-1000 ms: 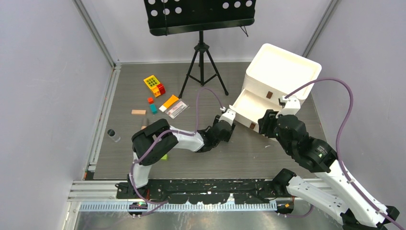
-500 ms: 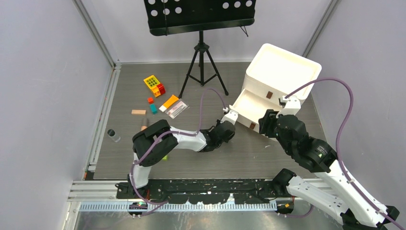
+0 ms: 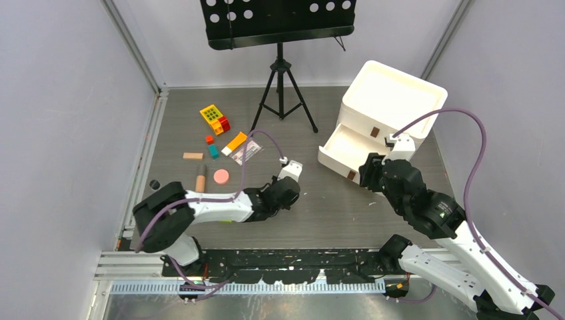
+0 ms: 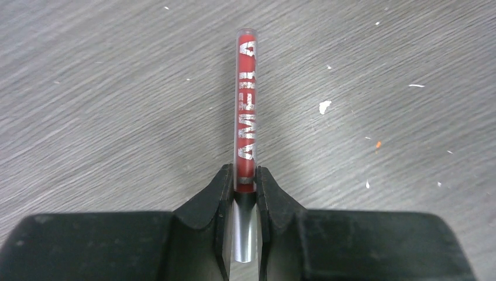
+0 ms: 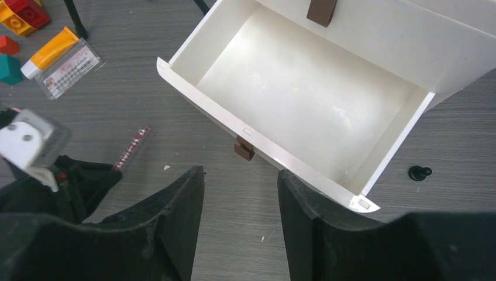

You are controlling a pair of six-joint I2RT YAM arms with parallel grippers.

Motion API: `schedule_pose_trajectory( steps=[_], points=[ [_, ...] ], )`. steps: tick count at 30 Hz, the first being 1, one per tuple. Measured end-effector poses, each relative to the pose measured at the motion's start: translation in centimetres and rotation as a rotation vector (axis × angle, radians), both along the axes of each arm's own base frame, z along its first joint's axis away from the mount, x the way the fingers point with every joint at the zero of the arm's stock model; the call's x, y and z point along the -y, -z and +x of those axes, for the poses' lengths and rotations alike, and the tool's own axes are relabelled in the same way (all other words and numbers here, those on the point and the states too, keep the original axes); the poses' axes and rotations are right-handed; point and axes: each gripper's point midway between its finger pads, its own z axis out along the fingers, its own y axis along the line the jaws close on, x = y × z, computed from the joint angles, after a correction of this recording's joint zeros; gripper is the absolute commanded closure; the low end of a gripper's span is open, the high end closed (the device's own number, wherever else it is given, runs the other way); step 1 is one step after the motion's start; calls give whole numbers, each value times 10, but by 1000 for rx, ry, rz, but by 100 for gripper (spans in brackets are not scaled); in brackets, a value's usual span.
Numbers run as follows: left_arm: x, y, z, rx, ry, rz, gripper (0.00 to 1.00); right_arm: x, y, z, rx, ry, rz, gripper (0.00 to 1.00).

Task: Organize the makeup
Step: Pick up the makeup from the center of the board, then place the makeup in the drawer.

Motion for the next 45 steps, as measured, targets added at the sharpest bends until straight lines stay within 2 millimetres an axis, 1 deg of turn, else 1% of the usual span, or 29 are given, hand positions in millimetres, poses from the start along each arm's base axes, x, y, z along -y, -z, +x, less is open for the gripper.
schedule_pose_trajectory(
  steps=[3, 5, 8, 11, 13, 16, 18, 21, 24, 26, 28, 29, 30, 33, 35, 39, 41, 45],
  points=[
    [-9, -21, -6, 18, 6, -34, 100, 0, 0, 0, 0, 0, -1, 46],
    [-15, -44, -8, 49, 24, -68, 100, 0, 0, 0, 1, 0, 0, 45],
    [-17, -84, -9, 118, 59, -134, 100, 1, 0, 0, 2, 3, -2, 46],
    [-19, -114, -12, 179, 113, -168, 100, 1, -1, 0, 5, 5, -1, 46],
    [-16, -128, -13, 217, 173, -162, 100, 2, -2, -1, 9, 6, 3, 46],
    [-4, -145, -12, 257, 270, -137, 100, 5, -8, -3, 22, 10, 11, 45],
    [14, -161, -4, 297, 351, -120, 100, 7, -15, -4, 37, 11, 22, 45],
    [43, -188, 15, 387, 458, -88, 100, 10, -31, -7, 66, 7, 41, 45],
    [66, -205, 41, 452, 538, -87, 100, 14, -46, -11, 93, 11, 60, 44],
    [78, -209, 58, 490, 622, -104, 100, 20, -57, -15, 122, 19, 73, 44],
    [90, -202, 65, 502, 714, -108, 100, 28, -68, -20, 152, 23, 75, 43],
    [92, -196, 75, 500, 745, -98, 100, 33, -79, -23, 175, 25, 75, 43],
    [98, -193, 80, 500, 782, -96, 100, 38, -88, -26, 192, 29, 75, 43],
    [126, -186, 85, 507, 943, -98, 100, 56, -126, -36, 280, 60, 105, 44],
    [144, -185, 85, 532, 1047, -110, 100, 67, -137, -43, 320, 78, 125, 43],
    [169, -177, 85, 585, 1202, -106, 100, 81, -137, -56, 353, 98, 158, 43],
    [180, -173, 88, 602, 1261, -94, 100, 84, -134, -60, 355, 103, 171, 44],
    [191, -157, 89, 613, 1354, -56, 100, 88, -124, -64, 333, 110, 166, 43]
  ],
)
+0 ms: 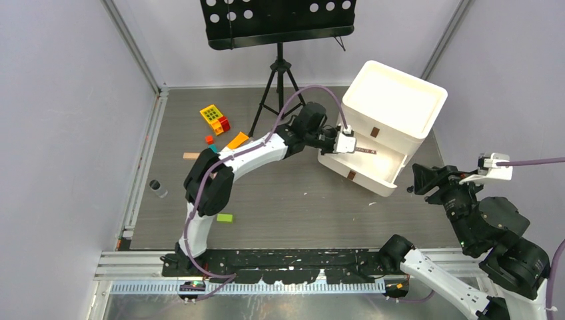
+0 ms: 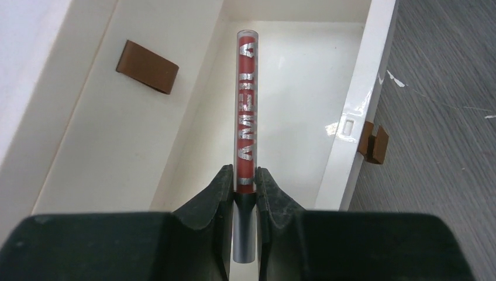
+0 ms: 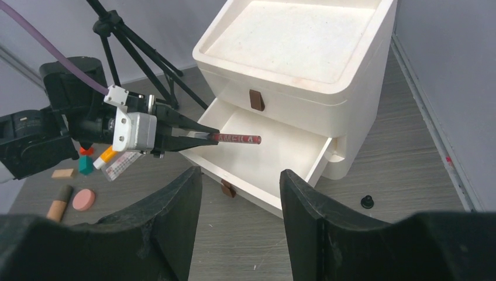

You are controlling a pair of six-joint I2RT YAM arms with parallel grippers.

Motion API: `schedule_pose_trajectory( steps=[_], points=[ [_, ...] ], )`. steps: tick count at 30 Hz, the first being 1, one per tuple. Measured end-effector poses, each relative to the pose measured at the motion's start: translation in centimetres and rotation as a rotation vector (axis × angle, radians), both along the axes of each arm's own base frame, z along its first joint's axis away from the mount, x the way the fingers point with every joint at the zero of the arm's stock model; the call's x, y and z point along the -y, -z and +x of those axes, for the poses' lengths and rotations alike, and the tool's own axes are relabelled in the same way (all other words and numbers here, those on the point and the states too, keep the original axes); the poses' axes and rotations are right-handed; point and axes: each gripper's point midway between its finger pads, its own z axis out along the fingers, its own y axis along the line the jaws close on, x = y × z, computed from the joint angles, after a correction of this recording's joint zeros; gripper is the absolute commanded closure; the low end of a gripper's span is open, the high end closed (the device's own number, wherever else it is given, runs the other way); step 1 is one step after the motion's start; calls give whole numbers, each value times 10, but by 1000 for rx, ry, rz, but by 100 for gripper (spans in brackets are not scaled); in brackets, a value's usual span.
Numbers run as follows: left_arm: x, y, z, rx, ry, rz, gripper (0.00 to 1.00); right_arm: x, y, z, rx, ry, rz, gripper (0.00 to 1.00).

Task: Organize the makeup
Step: Place the makeup in the drawer, then pick up the makeup from the center of the board.

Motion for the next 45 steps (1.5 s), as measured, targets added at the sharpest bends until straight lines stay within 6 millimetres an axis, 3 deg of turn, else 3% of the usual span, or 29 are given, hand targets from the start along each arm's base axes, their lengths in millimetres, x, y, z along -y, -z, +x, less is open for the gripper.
schedule_pose_trajectory(
  steps=[7, 11, 16, 20, 26, 33, 40, 45],
  points=[
    [13, 26, 3, 48, 71, 99, 97, -1, 7, 1, -20, 6, -3, 43],
    [22, 38, -4, 102, 107, 148, 80, -1, 12, 2, -32, 11, -15, 44],
    [33, 33, -10, 166, 131, 145, 52, 0, 14, 2, -40, 14, -22, 43],
    [39, 24, -8, 189, 128, 113, 22, 1, 16, 1, -46, 14, -25, 43],
    [37, 8, -6, 168, 90, 66, 18, 1, 17, 1, -50, 13, -27, 43],
    [9, -18, -35, 71, 32, -7, 15, 2, 17, 1, -49, 20, -29, 43],
    [-44, -101, -71, 34, -80, -207, 12, -6, 27, 9, -69, 18, -50, 43],
    [-97, -129, -78, -112, -328, -310, 9, -33, 36, 27, -123, -42, -94, 41]
  ],
)
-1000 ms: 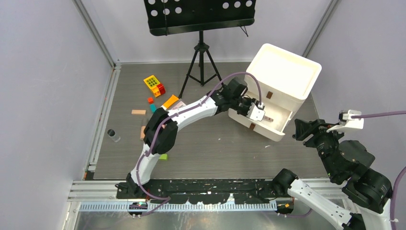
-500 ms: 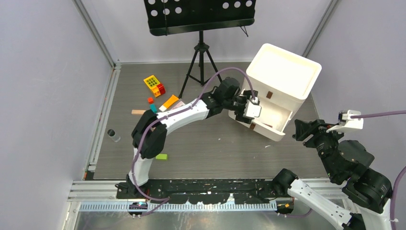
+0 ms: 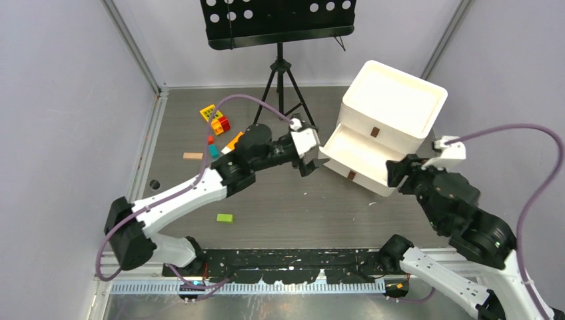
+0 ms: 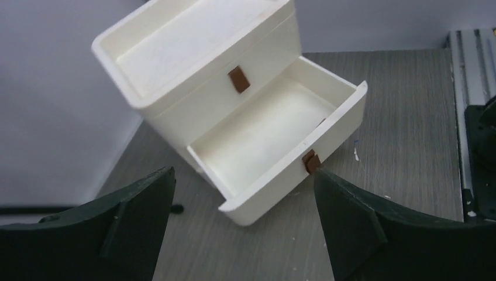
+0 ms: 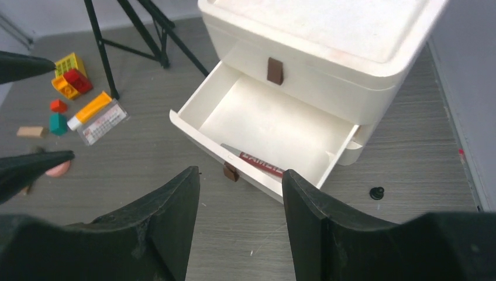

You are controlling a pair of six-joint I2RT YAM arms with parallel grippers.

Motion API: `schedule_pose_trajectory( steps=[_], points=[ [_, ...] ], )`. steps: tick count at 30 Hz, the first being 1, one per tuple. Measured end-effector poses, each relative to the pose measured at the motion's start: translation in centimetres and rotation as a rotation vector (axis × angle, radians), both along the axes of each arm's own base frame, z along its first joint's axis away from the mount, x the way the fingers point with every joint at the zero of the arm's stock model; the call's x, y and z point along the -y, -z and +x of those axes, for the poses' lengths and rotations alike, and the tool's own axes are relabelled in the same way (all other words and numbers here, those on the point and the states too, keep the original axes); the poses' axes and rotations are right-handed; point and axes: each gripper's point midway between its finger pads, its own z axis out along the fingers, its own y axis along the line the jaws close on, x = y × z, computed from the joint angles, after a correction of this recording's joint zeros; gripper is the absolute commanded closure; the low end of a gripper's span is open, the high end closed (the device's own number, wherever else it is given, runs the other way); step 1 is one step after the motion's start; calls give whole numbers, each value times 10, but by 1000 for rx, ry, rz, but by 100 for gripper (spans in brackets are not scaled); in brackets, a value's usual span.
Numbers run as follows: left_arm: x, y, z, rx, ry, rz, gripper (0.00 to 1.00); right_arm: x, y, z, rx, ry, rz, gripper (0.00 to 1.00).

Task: Organize the makeup
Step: Pick up the makeup from the center of the board.

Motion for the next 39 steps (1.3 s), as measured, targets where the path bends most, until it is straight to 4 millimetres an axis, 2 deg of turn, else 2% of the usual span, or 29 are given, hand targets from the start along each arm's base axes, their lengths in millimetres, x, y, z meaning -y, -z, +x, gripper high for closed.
schedule_pose_trajectory(
  steps=[2, 5, 7, 10, 12, 14, 17, 22, 24, 28, 32, 35, 39],
  points=[
    [-21, 3, 6, -96, -115, -25, 9, -14, 8, 8, -34, -34, -28, 41],
    [-63, 24, 28, -265, -335, -47, 9, -34, 23, 19, -87, -83, -61, 40],
    [-97, 48, 46, -363, -493, -56, 9, -45, 32, 24, -112, -113, -69, 40],
    [-148, 95, 66, -499, -716, -34, 10, -55, 43, 28, -134, -142, -71, 40],
    [-174, 119, 75, -578, -827, -23, 9, -63, 47, 30, -146, -163, -66, 40],
    [-197, 134, 88, -634, -928, -25, 9, -73, 51, 34, -163, -187, -66, 40],
    [-215, 147, 107, -677, -1010, -29, 10, -86, 61, 42, -206, -213, -80, 40],
    [-236, 181, 145, -750, -1121, 8, 11, -103, 73, 46, -255, -254, -70, 40],
    [-240, 196, 153, -770, -1143, 30, 12, -106, 75, 45, -258, -264, -58, 41],
    [-238, 221, 161, -794, -1154, 64, 17, -106, 78, 43, -255, -263, -33, 41],
    [-233, 238, 177, -802, -1168, 86, 21, -105, 84, 41, -267, -260, -31, 40],
    [-229, 249, 191, -808, -1176, 102, 22, -104, 86, 40, -273, -257, -27, 40],
    [-228, 266, 200, -818, -1186, 135, 21, -102, 86, 37, -271, -255, -18, 40]
  ],
)
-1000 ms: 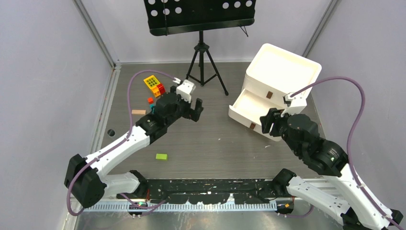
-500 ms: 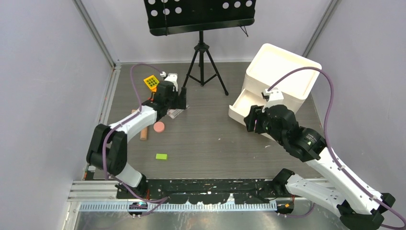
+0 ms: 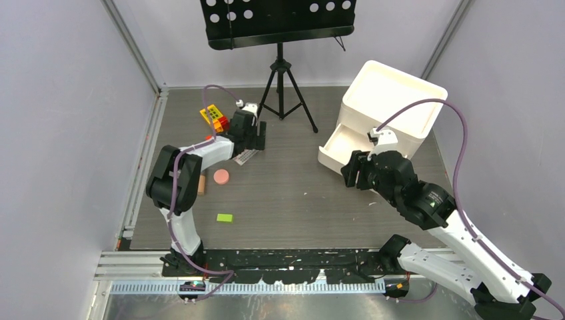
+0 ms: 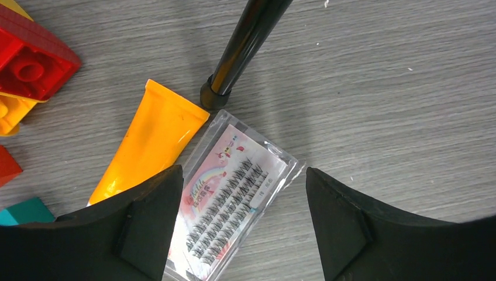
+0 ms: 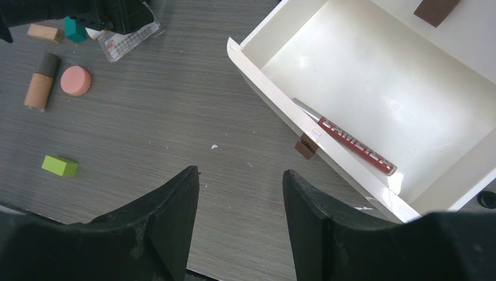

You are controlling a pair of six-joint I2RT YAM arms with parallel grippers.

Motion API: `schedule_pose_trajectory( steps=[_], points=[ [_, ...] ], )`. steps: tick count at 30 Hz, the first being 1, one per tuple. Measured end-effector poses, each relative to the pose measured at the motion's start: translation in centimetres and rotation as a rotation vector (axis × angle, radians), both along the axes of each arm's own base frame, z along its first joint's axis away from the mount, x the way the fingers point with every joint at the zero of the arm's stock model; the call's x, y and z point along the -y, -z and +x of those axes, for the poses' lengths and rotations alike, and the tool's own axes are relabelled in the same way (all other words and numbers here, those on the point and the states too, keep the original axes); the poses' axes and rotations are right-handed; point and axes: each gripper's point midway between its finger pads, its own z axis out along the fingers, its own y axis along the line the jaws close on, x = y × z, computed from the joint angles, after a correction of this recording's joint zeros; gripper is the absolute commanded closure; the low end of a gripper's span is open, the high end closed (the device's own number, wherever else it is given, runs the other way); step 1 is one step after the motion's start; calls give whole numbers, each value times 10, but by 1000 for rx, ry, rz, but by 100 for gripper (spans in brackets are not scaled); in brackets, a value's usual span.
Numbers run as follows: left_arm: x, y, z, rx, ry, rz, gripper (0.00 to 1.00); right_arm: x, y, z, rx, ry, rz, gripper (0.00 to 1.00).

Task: Organize the makeup
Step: Pick up the makeup from the center of the board.

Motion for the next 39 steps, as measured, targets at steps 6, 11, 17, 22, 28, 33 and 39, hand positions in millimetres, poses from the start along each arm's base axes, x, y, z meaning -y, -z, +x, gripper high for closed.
schedule_pose_trajectory(
  steps=[6, 11, 17, 22, 28, 33, 39],
  points=[
    [-2, 15, -2, -39, 6, 22, 23, 1, -2, -1, 7, 1, 7, 41],
    [6, 19, -6, -64, 37, -10, 25, 0, 1, 0, -3, -1, -2, 40],
    [18, 18, -12, -75, 58, -79, 26, -1, 8, -1, -18, -7, -10, 40],
    [34, 18, -33, -99, 107, -110, 26, -2, 11, -1, -22, -9, -12, 40],
    [39, 29, -69, -175, 150, -73, 20, -2, 15, -1, -31, -12, -18, 40],
    [19, 21, -65, -165, 135, -41, 18, -5, 18, 0, -42, -19, -22, 40],
    [0, -9, -33, -79, 117, -82, 16, -6, 23, -1, -53, -26, -25, 40]
  ],
)
